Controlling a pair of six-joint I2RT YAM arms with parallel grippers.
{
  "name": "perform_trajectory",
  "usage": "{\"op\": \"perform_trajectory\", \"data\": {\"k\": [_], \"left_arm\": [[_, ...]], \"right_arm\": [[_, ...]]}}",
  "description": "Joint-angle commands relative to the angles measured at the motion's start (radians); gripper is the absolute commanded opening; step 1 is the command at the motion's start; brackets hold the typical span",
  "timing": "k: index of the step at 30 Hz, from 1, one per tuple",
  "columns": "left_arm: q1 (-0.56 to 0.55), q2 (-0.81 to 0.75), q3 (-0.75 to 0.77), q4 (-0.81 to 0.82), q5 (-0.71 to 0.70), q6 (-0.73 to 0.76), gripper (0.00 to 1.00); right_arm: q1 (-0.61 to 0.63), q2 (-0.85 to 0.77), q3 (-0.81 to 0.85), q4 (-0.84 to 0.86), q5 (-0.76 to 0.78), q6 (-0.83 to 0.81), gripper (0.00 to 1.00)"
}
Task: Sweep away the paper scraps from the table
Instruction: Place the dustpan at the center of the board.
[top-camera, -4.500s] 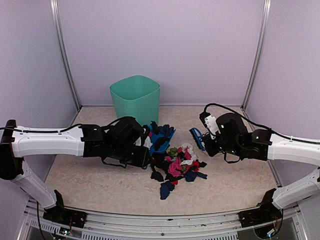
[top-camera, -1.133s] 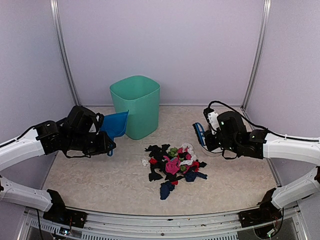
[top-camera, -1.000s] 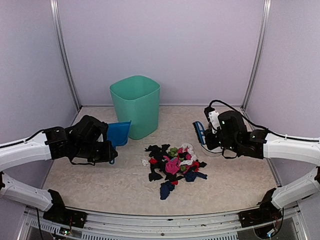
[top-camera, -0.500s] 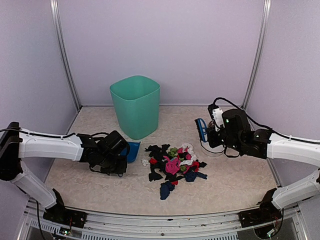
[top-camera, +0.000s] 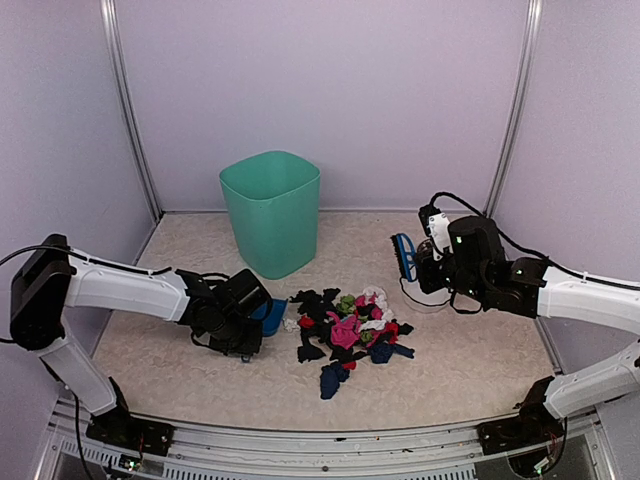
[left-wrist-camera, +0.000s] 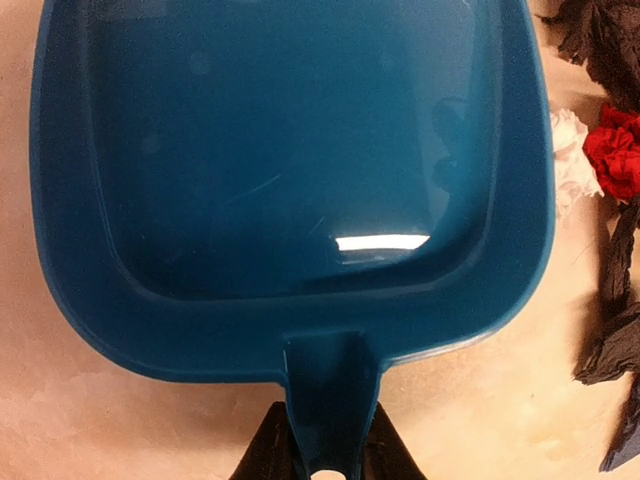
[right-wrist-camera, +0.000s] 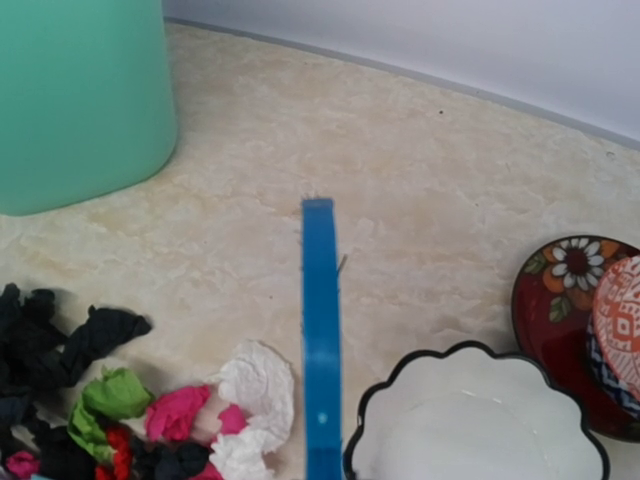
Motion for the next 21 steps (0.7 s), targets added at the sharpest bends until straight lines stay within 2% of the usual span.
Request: {"op": "perform_trajectory", "data": {"k": [1, 5, 11, 15, 21], "left_arm": [[-0.008, 0.002, 0.032, -0.025, -0.013, 0.012, 0.24], [-0.008, -0.029, 0.024, -0.03, -0.022, -0.001, 0.4], [-0.047, -0.107, -0.039, 0.02, -0.064, -0.07, 0.59], [-0.104, -0.143, -0.089, 0.089, -0.122, -0.122, 0.67], [-0.181, -0.137, -0.164, 0.173, -0.292, -0.189, 0.68]], "right_arm": [[-0.01, -0.015, -0.007, 0.005, 0.0, 0.013, 0.0], [-0.01, -0.016, -0.009, 0.008, -0.003, 0.014, 0.0], [-0.01, -0.022, -0.018, 0.009, -0.012, 0.019, 0.0], [-0.01, -0.027, -0.025, 0.012, -0.026, 0.021, 0.0], [-0.01, -0.043, -0.034, 0.006, -0.049, 0.023, 0.0]]}}
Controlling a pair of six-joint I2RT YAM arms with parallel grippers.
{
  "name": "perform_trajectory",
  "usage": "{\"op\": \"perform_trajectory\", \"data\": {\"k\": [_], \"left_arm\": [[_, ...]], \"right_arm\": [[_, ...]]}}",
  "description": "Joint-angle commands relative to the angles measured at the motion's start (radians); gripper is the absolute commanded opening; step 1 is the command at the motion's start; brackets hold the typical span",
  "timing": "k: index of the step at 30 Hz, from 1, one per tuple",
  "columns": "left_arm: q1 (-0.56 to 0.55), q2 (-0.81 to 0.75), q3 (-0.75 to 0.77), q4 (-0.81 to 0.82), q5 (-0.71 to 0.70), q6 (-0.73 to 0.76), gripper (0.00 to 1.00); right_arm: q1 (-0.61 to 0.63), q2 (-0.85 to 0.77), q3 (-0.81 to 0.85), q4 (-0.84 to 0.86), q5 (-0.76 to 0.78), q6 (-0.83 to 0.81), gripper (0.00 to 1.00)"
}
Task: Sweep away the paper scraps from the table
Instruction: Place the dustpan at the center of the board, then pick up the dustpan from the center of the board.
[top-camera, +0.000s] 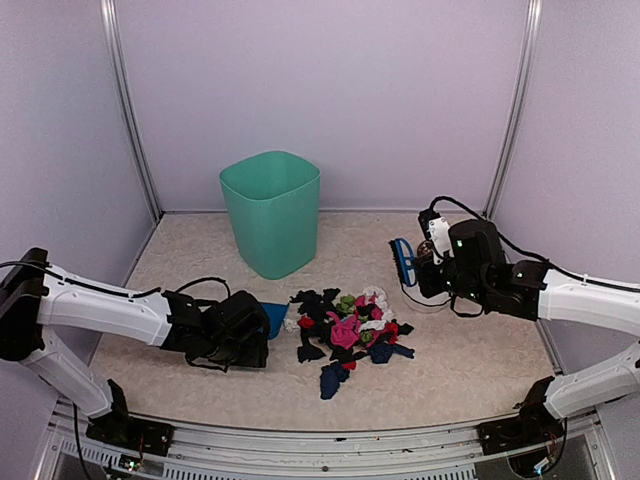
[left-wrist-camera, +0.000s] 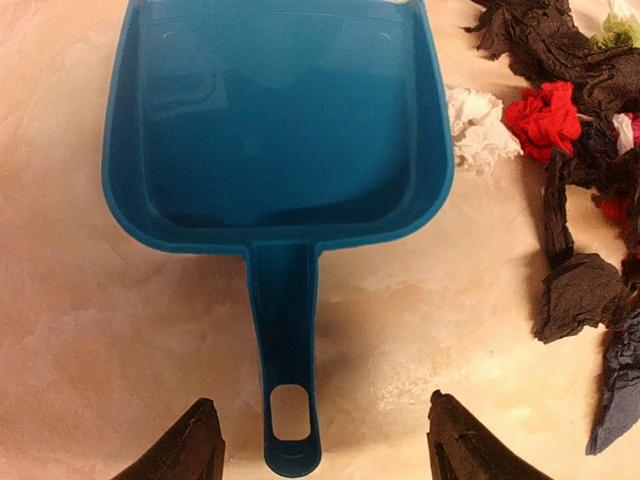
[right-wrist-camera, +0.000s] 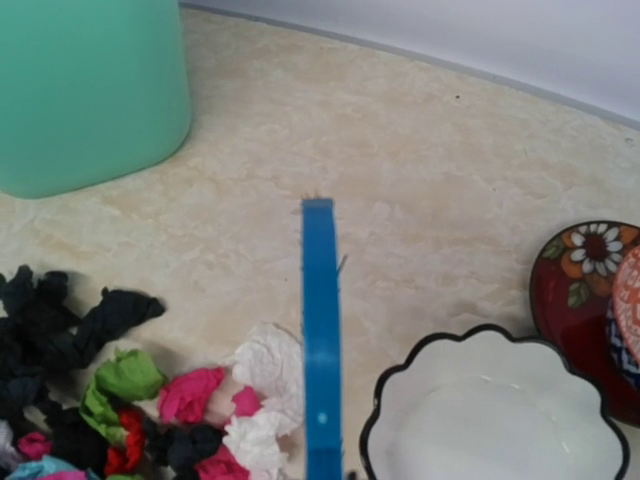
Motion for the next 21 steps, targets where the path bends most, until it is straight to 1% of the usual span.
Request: {"op": "perform_trajectory", "data": {"k": [1, 7, 13, 16, 21], "left_arm": [[-0.035, -0.005, -0.07, 0.117, -0.15, -0.052, 0.68], [-0.043, 0.022, -0.149, 0.26, -0.208, -0.015, 0.65], [-0.064, 0.099, -0.171, 0.376, -0.246, 0.052, 0.62], [-0.064, 0.127, -0.175, 0.411, -0.261, 0.069, 0.58], [-0.065, 0.176, -0.167, 0.442, -0.29, 0.077, 0.49]], "right_arm": [[-0.01, -0.037, -0.017, 0.003, -0.027, 0.013, 0.0], [-0.01, -0.057, -0.027, -0.019, -0.038, 0.03, 0.0], [-0.01, -0.065, -0.026, -0.028, -0.04, 0.045, 0.0], [-0.01, -0.064, -0.02, -0.035, -0.043, 0.051, 0.0], [-0.011, -0.061, -0.013, -0.049, -0.045, 0.054, 0.0]]}}
